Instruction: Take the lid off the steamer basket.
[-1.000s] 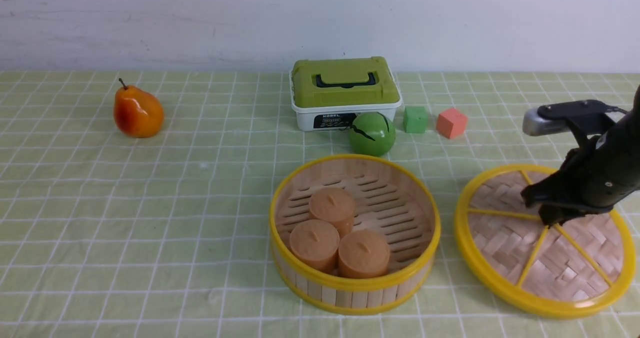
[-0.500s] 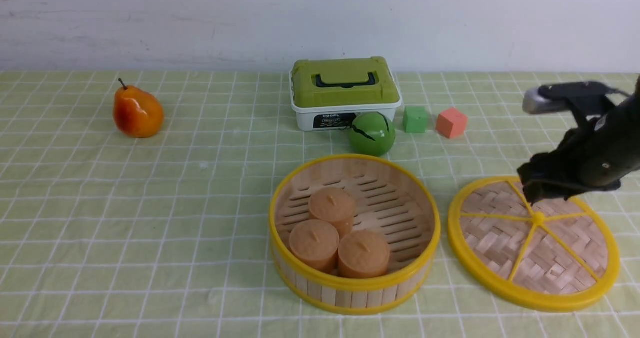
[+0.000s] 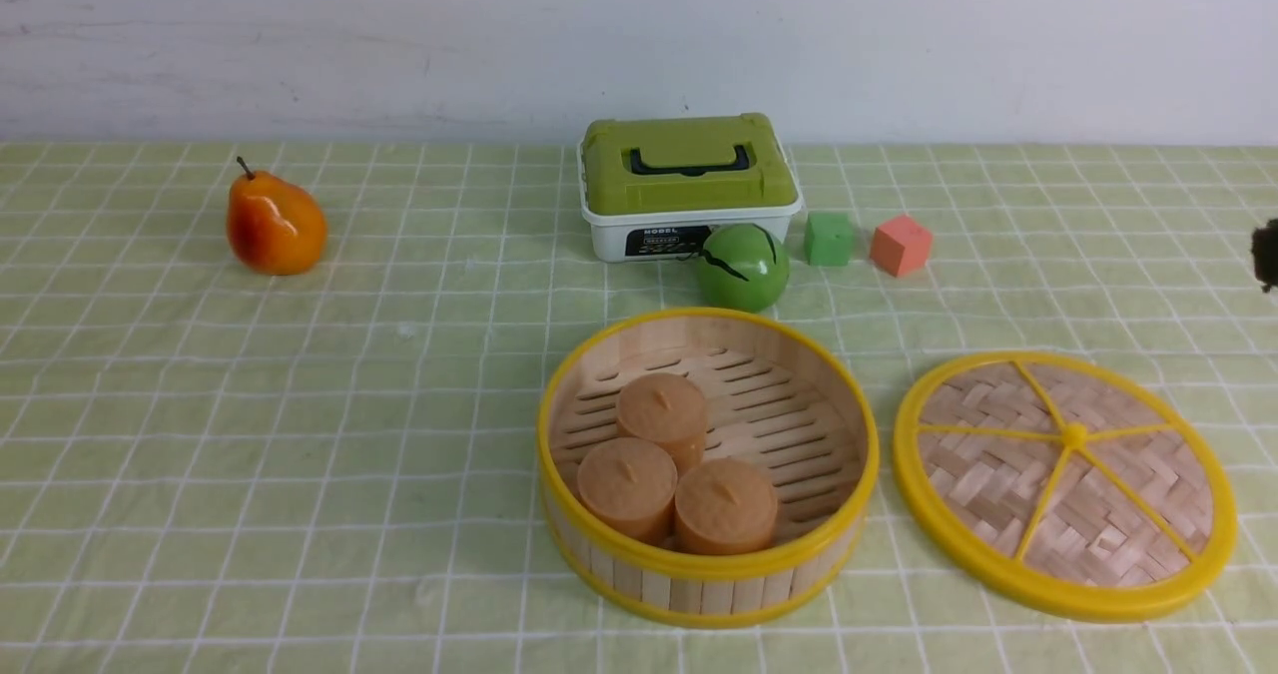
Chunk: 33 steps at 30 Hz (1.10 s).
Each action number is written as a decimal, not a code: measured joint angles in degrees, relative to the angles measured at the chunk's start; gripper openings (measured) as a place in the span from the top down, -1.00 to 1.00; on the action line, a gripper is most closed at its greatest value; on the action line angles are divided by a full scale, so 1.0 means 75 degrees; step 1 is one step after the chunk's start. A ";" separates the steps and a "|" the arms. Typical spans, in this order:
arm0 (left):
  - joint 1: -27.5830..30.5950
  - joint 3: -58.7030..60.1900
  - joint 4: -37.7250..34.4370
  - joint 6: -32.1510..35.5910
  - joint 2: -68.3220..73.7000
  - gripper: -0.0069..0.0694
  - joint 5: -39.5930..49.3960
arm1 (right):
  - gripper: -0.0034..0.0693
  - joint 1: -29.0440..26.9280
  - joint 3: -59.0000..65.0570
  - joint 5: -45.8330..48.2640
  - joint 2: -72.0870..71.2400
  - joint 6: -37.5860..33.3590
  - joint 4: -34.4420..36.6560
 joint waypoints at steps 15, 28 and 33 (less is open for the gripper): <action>0.0000 0.0000 0.0000 0.0000 0.0000 0.19 0.0000 | 0.95 -0.0065 0.1213 0.0666 -0.1724 -0.0190 -0.0544; 0.0000 0.0000 0.0000 0.0000 0.0000 0.19 0.0000 | 0.92 0.0781 0.6382 -0.4850 -0.5241 -0.1593 0.0574; 0.0000 0.0000 0.0000 0.0000 0.0000 0.19 0.0000 | 0.91 0.0884 0.7088 -0.5827 -0.5919 -0.1622 0.0612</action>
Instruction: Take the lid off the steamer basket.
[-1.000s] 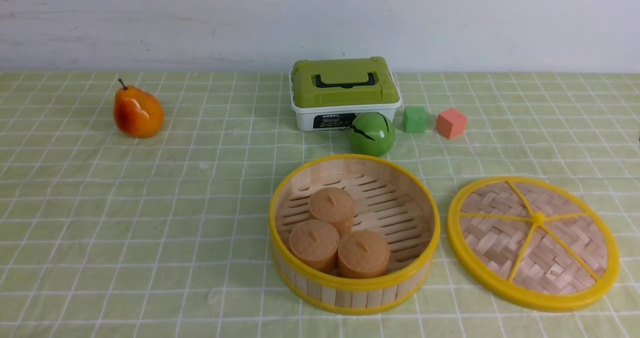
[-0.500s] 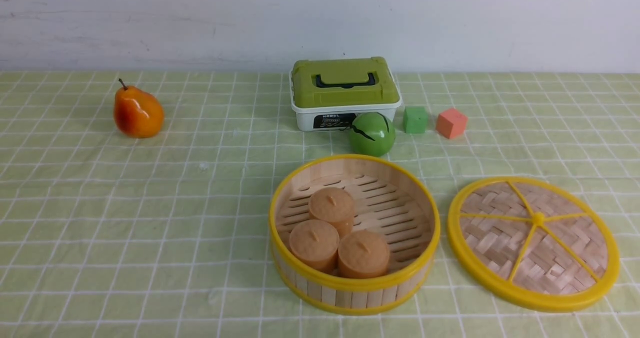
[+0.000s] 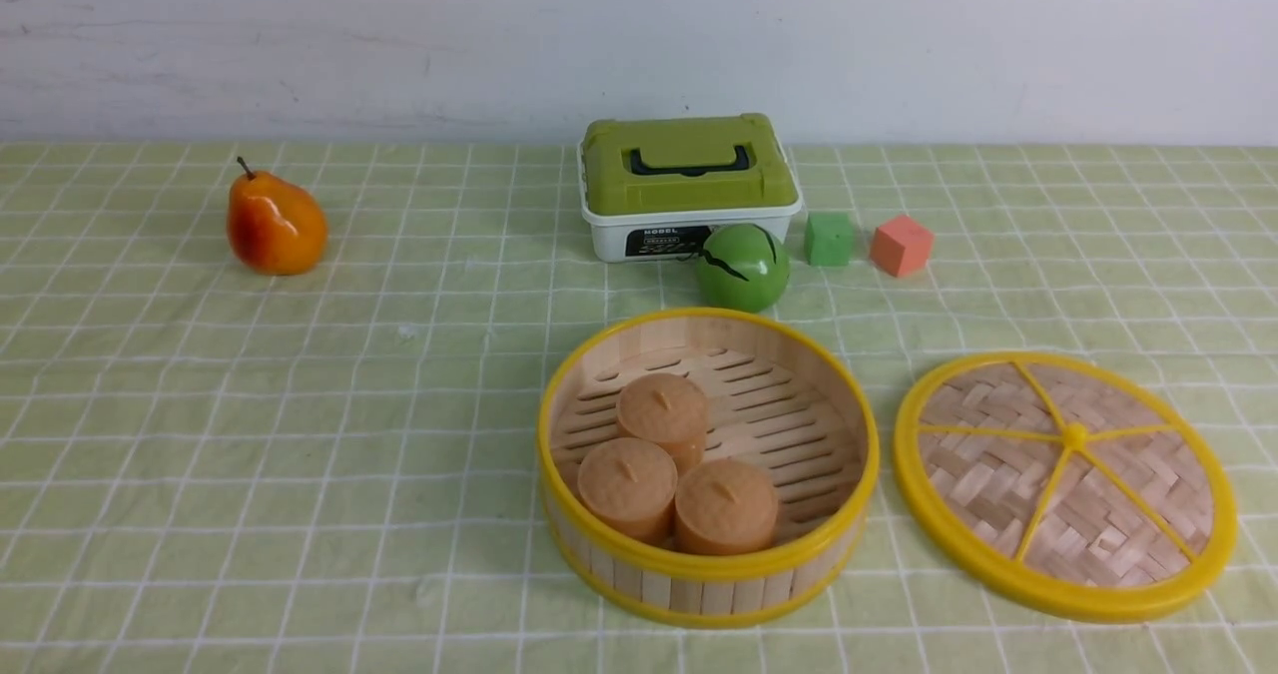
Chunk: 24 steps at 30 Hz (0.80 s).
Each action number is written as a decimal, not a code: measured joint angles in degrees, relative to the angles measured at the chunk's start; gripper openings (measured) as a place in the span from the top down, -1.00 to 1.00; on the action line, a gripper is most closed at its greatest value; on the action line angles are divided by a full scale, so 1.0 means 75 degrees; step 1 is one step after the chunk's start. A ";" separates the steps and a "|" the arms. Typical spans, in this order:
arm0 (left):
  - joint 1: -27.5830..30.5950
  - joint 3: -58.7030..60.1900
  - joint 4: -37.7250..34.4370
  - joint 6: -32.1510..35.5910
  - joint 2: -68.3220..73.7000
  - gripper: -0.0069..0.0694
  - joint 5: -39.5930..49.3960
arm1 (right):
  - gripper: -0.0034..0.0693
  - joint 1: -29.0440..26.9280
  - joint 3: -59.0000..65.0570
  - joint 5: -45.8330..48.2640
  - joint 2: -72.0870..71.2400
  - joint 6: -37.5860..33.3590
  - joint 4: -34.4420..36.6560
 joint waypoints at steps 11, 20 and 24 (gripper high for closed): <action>0.0000 0.0000 0.0000 0.0000 0.0000 0.19 0.0000 | 0.87 -0.1505 0.0225 0.1680 -0.0610 0.4596 -0.3249; 0.0000 0.0000 0.0000 0.0000 0.0000 0.19 0.0000 | 0.86 -0.1711 0.0225 0.3445 -0.1210 0.5908 -0.4049; 0.0000 0.0000 0.0000 0.0000 0.0000 0.19 0.0000 | 0.85 -0.1711 0.0177 0.3753 -0.1210 0.5200 -0.3333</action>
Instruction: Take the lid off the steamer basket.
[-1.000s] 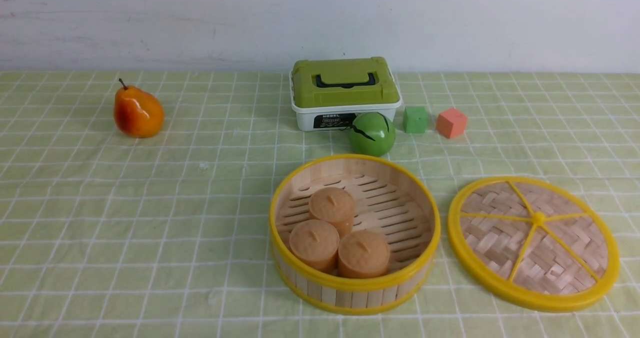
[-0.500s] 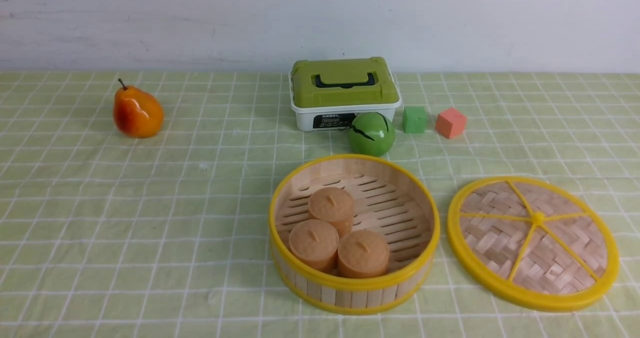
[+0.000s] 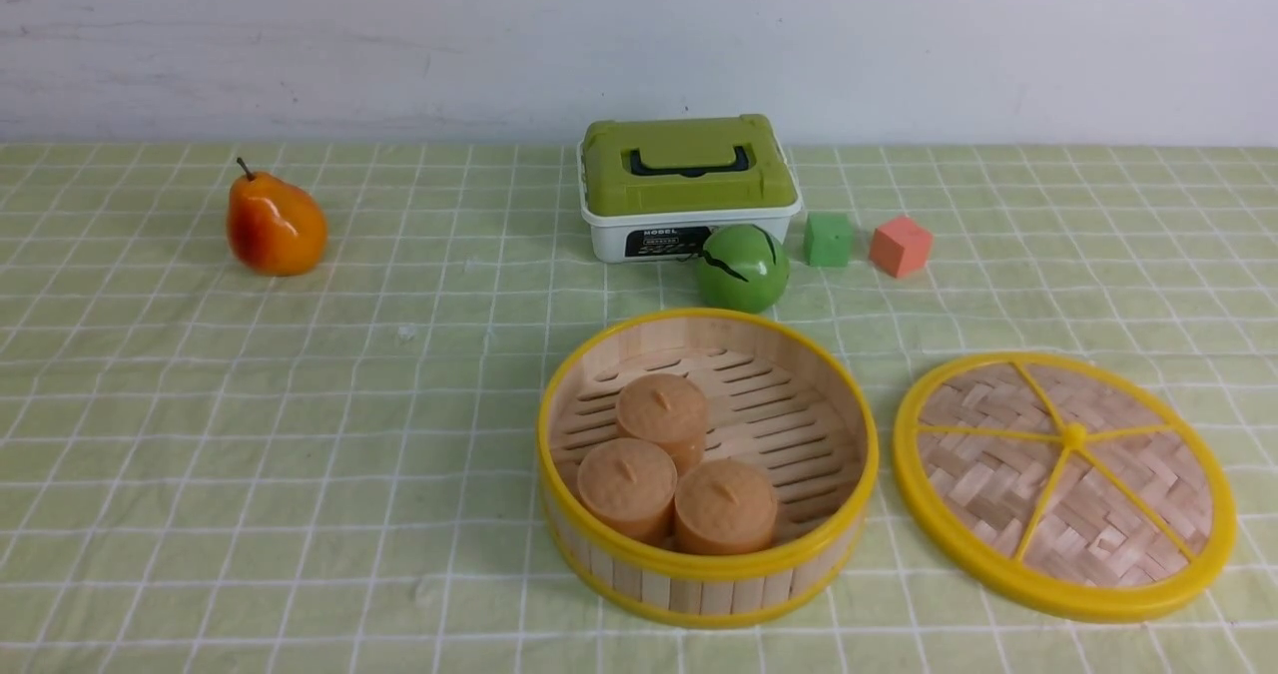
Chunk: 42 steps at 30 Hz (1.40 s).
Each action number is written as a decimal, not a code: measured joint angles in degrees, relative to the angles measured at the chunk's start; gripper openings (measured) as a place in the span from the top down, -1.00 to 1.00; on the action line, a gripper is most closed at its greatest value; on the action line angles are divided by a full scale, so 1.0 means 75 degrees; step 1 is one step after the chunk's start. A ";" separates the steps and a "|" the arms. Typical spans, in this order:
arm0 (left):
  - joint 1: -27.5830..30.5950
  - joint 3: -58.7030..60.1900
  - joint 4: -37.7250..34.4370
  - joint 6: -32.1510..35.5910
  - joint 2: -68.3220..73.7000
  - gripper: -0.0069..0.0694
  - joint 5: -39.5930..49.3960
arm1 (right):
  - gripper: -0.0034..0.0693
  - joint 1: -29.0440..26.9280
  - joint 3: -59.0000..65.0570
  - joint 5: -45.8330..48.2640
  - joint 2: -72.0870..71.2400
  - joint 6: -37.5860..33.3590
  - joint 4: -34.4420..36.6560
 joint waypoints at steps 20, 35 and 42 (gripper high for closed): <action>0.0000 0.0000 0.0000 0.0000 0.0000 0.19 0.0000 | 0.78 0.0000 -0.0024 0.0071 0.0000 -0.0114 0.0018; 0.0000 0.0000 0.0000 0.0000 0.0000 0.19 0.0000 | 0.72 0.0000 -0.0024 0.0071 0.0000 -0.0114 0.0011; 0.0000 0.0000 0.0000 0.0000 0.0000 0.19 0.0000 | 0.69 0.0000 -0.0024 0.0077 0.0000 -0.0114 0.0005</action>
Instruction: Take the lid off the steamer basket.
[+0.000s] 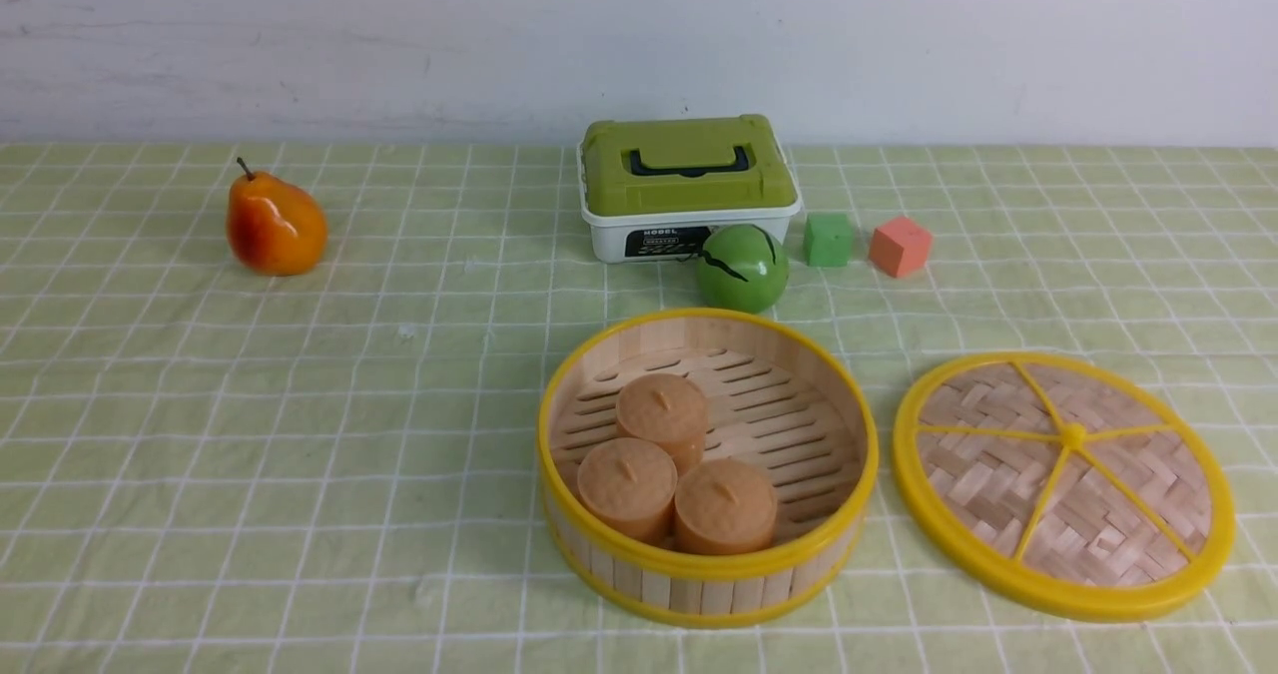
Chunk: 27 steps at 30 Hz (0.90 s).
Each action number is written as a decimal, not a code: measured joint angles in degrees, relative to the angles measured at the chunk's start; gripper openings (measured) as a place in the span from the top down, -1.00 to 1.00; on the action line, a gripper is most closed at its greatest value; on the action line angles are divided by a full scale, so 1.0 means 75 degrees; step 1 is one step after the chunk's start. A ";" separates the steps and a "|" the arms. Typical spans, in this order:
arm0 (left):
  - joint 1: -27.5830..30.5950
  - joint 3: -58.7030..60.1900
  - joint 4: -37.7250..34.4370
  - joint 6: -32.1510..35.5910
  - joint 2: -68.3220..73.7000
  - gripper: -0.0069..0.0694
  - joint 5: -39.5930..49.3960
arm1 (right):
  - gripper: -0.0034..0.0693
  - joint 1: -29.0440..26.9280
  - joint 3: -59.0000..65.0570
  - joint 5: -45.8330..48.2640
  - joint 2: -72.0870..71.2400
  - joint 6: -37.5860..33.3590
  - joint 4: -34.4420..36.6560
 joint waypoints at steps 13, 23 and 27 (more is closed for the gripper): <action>0.0000 0.0000 0.0000 0.0000 0.0000 0.19 0.0000 | 0.63 0.0000 0.0000 0.0000 0.0000 0.0000 -0.0009; 0.0000 0.0000 0.0000 0.0000 0.0000 0.19 0.0000 | 0.60 0.0000 0.0000 0.0000 0.0000 0.0000 -0.0009; 0.0000 0.0000 0.0000 0.0000 0.0000 0.19 0.0000 | 0.60 0.0000 0.0000 0.0000 0.0000 0.0000 -0.0009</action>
